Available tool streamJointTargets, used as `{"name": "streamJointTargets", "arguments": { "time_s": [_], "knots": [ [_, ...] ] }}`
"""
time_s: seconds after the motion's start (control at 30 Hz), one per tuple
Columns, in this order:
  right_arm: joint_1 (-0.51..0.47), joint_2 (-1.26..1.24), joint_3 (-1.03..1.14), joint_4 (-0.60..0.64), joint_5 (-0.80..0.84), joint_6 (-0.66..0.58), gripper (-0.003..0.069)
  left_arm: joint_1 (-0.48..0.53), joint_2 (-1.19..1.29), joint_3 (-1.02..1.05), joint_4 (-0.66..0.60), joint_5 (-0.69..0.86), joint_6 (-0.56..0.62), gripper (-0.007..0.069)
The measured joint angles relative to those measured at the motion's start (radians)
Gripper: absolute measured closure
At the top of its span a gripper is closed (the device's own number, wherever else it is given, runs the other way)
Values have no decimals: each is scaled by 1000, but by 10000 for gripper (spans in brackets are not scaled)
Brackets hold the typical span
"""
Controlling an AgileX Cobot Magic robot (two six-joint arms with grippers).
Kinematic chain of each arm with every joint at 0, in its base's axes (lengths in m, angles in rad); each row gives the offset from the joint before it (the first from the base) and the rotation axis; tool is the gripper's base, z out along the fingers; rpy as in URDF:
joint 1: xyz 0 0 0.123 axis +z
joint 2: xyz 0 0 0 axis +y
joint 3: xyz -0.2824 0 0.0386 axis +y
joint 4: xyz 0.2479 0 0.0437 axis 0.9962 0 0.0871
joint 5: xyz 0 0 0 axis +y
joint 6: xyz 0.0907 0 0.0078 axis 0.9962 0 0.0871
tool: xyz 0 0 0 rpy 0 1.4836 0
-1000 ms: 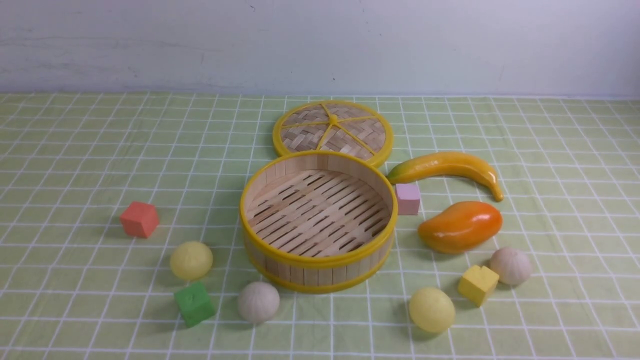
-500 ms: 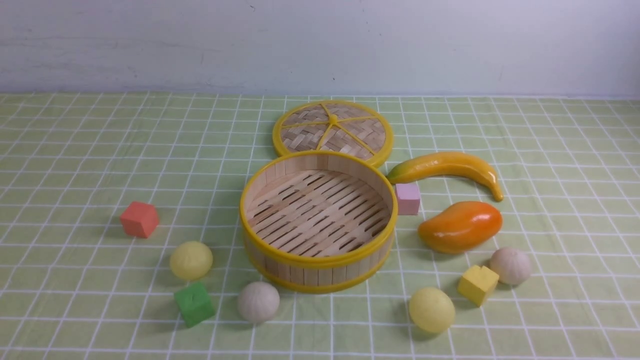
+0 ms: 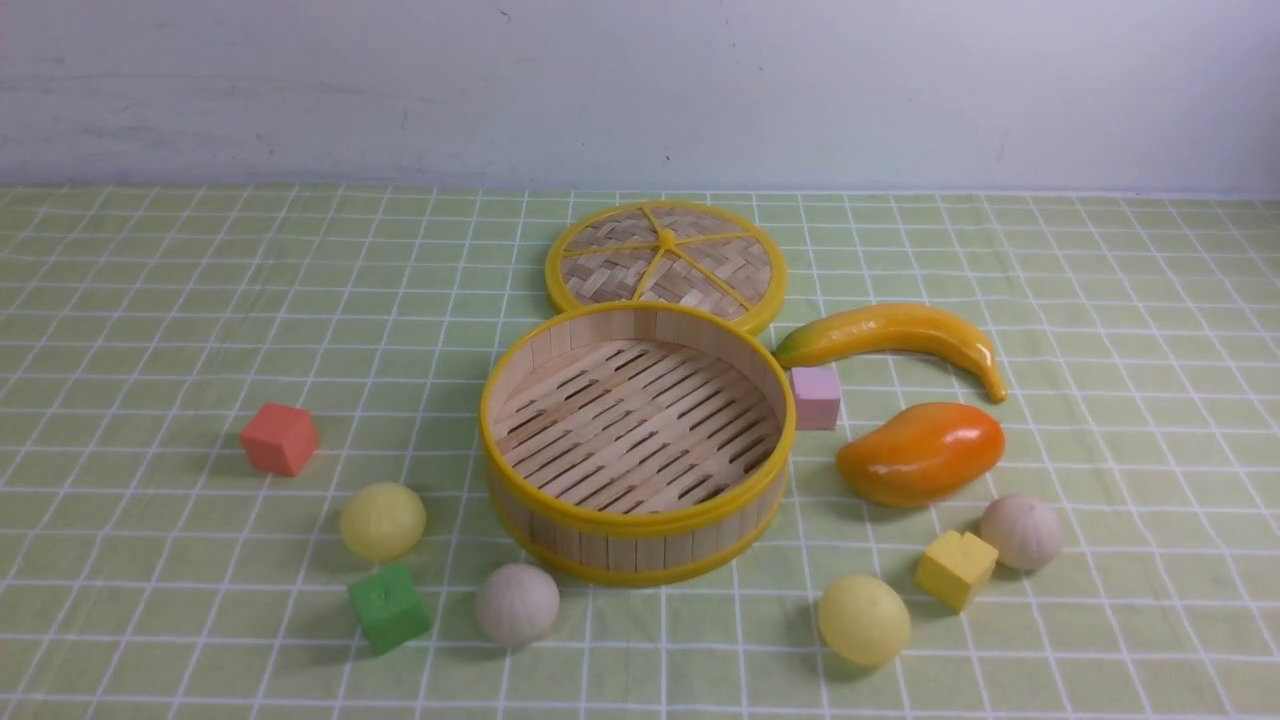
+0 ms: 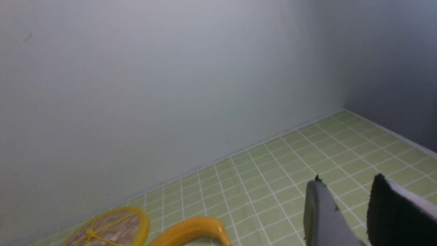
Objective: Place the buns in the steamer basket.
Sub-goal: Use the right arm to grab a steamed stuffed bun
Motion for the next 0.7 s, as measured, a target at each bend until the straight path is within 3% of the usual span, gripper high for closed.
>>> {"name": "streamJointTargets", "arguments": {
  "time_s": [0.23,0.37,0.5,0.7],
  "knots": [
    [0,254,-157,92,230,-112,444,0,0,0,0,0,0,386],
    [0,419,-234,252,358,-328,437,0,0,0,0,0,0,386],
    [0,485,-255,352,359,-460,433,0,0,0,0,0,0,386],
    [1,591,-264,661,201,-579,424,0,0,0,0,0,0,386]
  ]
}}
